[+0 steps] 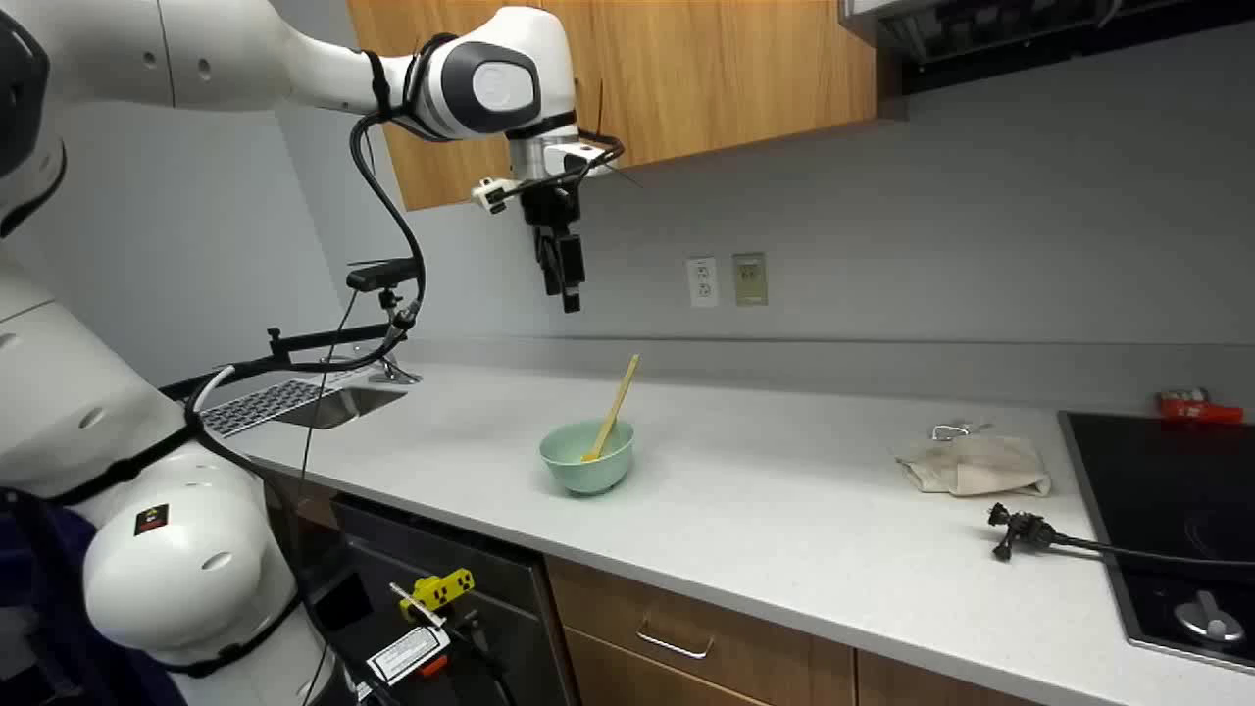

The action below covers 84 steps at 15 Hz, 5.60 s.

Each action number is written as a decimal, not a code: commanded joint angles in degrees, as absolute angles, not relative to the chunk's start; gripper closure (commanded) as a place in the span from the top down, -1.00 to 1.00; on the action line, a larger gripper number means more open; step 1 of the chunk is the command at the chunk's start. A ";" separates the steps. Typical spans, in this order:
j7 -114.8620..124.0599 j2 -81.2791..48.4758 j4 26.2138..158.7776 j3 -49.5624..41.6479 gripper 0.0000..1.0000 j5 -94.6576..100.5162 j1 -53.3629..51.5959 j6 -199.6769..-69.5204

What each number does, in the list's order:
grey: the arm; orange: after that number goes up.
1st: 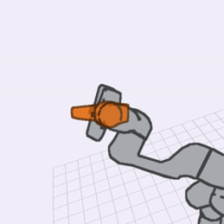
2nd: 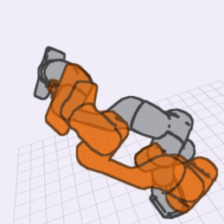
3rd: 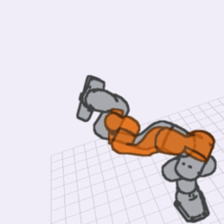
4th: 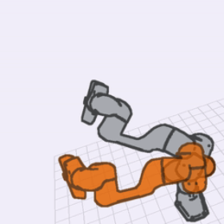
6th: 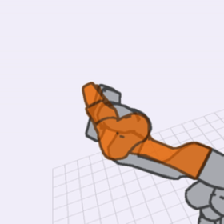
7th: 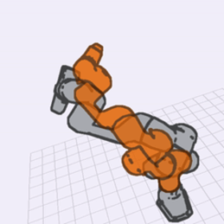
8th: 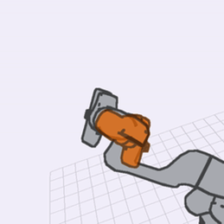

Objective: Use the wooden spatula to stir the contents in the blue bowl

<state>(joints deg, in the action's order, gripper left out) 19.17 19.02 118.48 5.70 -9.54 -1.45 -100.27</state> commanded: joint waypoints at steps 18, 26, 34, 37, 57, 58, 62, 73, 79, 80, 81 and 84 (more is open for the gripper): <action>19.18 18.87 118.36 5.66 1.00 -9.51 -1.47 -100.15; 19.18 18.87 118.36 5.66 1.00 -9.51 -1.47 -100.15; 19.18 18.87 118.36 5.66 1.00 -9.51 -1.47 -100.15; 19.18 18.87 118.36 5.66 1.00 -9.51 -1.47 -100.15; 4.44 15.94 127.55 8.17 1.00 -11.52 -8.08 -112.17; 3.02 15.86 127.69 8.69 1.00 -11.13 -8.90 -112.89; 3.17 15.38 127.61 9.23 1.00 -9.99 -9.25 -112.29; 3.27 12.44 128.06 8.06 1.00 -10.15 -7.98 -119.63; -0.99 7.97 126.78 8.36 1.00 -9.73 -9.18 -127.96; -2.57 7.83 126.54 8.47 1.00 -10.62 -9.64 -128.28; 0.09 8.51 127.61 8.27 1.00 -9.84 -8.90 -126.98; -0.72 8.08 127.15 8.66 1.00 -9.84 -9.48 -127.48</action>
<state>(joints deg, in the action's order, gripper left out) -0.78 8.09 127.26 8.66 -9.87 -9.47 -127.64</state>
